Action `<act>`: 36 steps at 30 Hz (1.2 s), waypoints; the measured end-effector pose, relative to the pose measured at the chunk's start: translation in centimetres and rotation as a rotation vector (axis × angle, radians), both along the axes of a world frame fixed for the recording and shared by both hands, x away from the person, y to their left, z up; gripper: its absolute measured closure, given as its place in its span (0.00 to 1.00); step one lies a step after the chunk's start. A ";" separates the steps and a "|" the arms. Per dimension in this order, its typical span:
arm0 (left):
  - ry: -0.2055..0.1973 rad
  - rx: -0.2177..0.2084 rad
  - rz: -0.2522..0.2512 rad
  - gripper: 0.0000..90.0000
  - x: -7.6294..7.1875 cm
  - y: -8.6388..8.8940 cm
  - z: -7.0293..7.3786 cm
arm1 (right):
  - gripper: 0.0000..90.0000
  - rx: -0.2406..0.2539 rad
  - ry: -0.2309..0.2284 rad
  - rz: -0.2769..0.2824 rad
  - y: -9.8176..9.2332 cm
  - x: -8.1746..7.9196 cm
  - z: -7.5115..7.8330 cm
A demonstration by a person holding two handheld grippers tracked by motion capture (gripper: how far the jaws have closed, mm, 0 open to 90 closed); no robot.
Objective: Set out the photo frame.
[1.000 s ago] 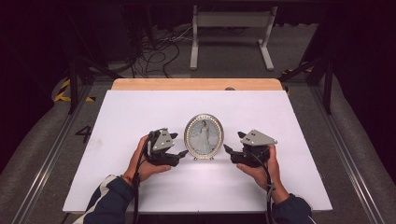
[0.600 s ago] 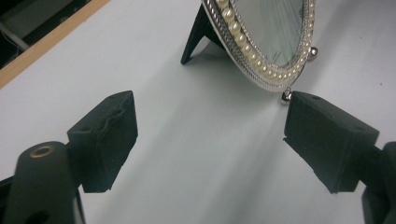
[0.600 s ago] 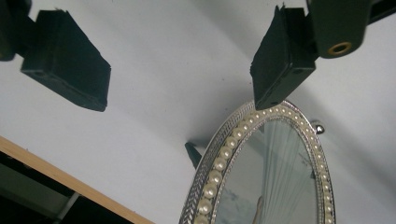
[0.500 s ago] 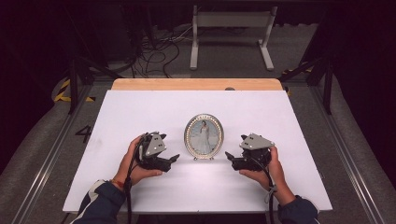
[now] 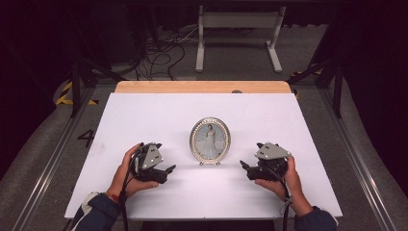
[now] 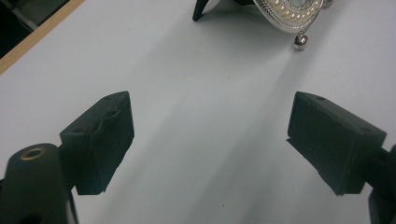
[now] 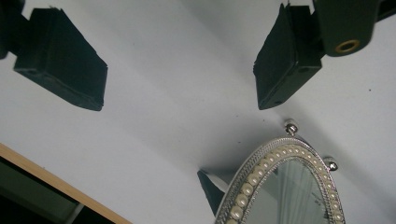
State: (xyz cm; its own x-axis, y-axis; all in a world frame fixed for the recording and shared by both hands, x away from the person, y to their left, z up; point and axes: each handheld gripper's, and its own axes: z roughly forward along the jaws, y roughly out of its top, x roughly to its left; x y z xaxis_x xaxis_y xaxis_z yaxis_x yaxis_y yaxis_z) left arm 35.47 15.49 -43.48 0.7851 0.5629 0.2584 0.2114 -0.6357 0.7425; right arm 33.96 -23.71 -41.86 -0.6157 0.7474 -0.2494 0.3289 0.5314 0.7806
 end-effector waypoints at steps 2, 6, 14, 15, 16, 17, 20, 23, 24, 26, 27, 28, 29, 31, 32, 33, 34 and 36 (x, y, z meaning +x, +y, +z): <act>-0.003 0.004 0.002 0.16 -0.1 0.3 -0.1 | 0.20 0.016 -0.003 -0.017 -0.5 -0.2 0.0; -0.018 -0.005 0.009 0.16 -0.6 0.8 -0.2 | 0.20 0.011 -0.025 -0.030 -1.2 -0.5 0.1; -0.015 -0.087 0.020 0.15 -1.2 2.4 -0.6 | 0.20 0.010 -0.038 -0.034 -2.4 -1.1 -0.3; -0.011 -0.096 0.026 0.15 -1.3 2.5 -0.6 | 0.20 0.010 -0.037 -0.033 -2.5 -1.2 -0.3; -0.010 -0.104 0.024 0.14 -1.3 2.7 -0.6 | 0.20 0.014 -0.038 -0.034 -2.6 -1.3 -0.4; -0.006 -0.111 0.026 0.14 -1.4 2.8 -0.7 | 0.20 0.014 -0.038 -0.034 -2.8 -1.4 -0.4; -0.001 -0.122 0.026 0.14 -1.6 3.2 -0.7 | 0.20 0.013 -0.046 -0.037 -3.1 -1.6 -0.5; 0.005 -0.123 0.029 0.14 -1.9 3.6 -0.8 | 0.20 0.015 -0.049 -0.044 -3.6 -1.9 -0.5; 0.005 -0.121 0.029 0.14 -1.9 3.7 -0.9 | 0.20 0.019 -0.049 -0.047 -3.8 -2.0 -0.5; 0.006 -0.117 0.037 0.14 -2.1 4.1 -1.0 | 0.20 0.018 -0.049 -0.056 -4.2 -2.1 -0.5; 0.006 -0.117 0.037 0.14 -2.1 4.1 -1.0 | 0.20 0.018 -0.049 -0.056 -4.2 -2.1 -0.5; 0.011 -0.124 0.041 0.14 -2.2 4.4 -1.1 | 0.20 0.016 -0.051 -0.061 -4.4 -2.2 -0.5; 0.013 -0.128 0.047 0.14 -2.3 4.5 -1.1 | 0.20 0.018 -0.050 -0.065 -4.6 -2.3 -0.6; 0.013 -0.137 0.055 0.14 -2.5 5.2 -1.2 | 0.20 0.014 -0.049 -0.075 -4.9 -2.6 -0.6; 0.015 -0.142 0.063 0.14 -2.6 5.5 -1.3 | 0.20 0.015 -0.051 -0.076 -5.0 -2.7 -0.7; 0.017 -0.146 0.072 0.14 -2.7 5.8 -1.3 | 0.20 0.018 -0.051 -0.077 -5.2 -2.8 -0.7; 0.020 -0.146 0.082 0.14 -2.8 6.1 -1.4 | 0.20 0.015 -0.050 -0.079 -5.4 -2.9 -0.8; 0.030 -0.152 0.107 0.14 -2.9 7.0 -1.6 | 0.20 0.021 -0.050 -0.092 -5.8 -3.2 -0.9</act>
State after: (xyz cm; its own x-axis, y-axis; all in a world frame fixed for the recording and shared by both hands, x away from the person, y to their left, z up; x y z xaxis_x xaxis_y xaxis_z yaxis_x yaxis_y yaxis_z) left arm 32.52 22.47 -45.06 0.7247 0.6744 0.1414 0.2952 -0.4892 0.8207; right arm 30.72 -29.48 -42.74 -0.5316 0.8054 -0.2620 0.3355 0.4843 0.8080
